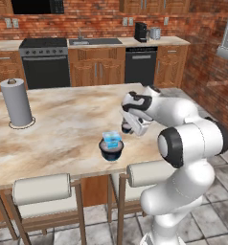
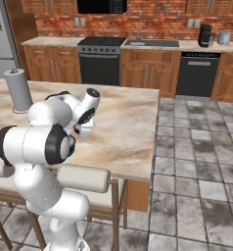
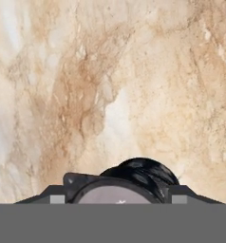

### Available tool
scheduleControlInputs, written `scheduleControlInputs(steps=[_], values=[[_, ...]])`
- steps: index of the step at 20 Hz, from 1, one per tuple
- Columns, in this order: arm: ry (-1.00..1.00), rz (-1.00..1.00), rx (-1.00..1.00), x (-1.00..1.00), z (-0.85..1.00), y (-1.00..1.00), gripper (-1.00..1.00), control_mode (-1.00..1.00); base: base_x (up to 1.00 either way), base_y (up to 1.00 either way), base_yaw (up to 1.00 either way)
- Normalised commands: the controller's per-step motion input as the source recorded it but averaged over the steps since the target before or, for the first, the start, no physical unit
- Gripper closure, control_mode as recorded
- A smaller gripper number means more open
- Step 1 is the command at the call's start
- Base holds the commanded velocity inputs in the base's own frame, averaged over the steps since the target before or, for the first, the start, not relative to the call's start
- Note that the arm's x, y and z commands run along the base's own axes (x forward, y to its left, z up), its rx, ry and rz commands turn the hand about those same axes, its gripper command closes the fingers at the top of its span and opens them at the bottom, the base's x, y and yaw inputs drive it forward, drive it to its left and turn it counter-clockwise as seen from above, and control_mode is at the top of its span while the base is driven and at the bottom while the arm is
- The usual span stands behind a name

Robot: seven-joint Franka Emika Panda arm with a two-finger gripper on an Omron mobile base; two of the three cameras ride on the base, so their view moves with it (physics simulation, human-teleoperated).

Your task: Stack the yogurt containers by placing the smaller containers on top of the larger containers.

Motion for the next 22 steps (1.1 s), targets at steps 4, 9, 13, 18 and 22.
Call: scheduleControlInputs(steps=[4, 9, 13, 18, 22], values=[[0.0, 0.0, 0.02, -0.18, 0.38, -0.03, 1.0, -1.0, 0.0, 0.0, 0.0], [0.0, 0.0, 0.01, -0.2, 0.37, -0.02, 1.0, -1.0, 0.0, 0.0, 0.0], [0.0, 0.0, 0.0, -0.23, 0.3, 0.0, 1.0, -1.0, 0.0, 0.0, 0.0], [-0.01, 0.0, 0.0, -0.27, 0.23, 0.0, 1.0, -1.0, 0.0, 0.0, 0.0], [-0.03, 0.0, 0.0, -0.32, 0.19, 0.0, 1.0, -1.0, 0.0, 0.0, 0.0]])
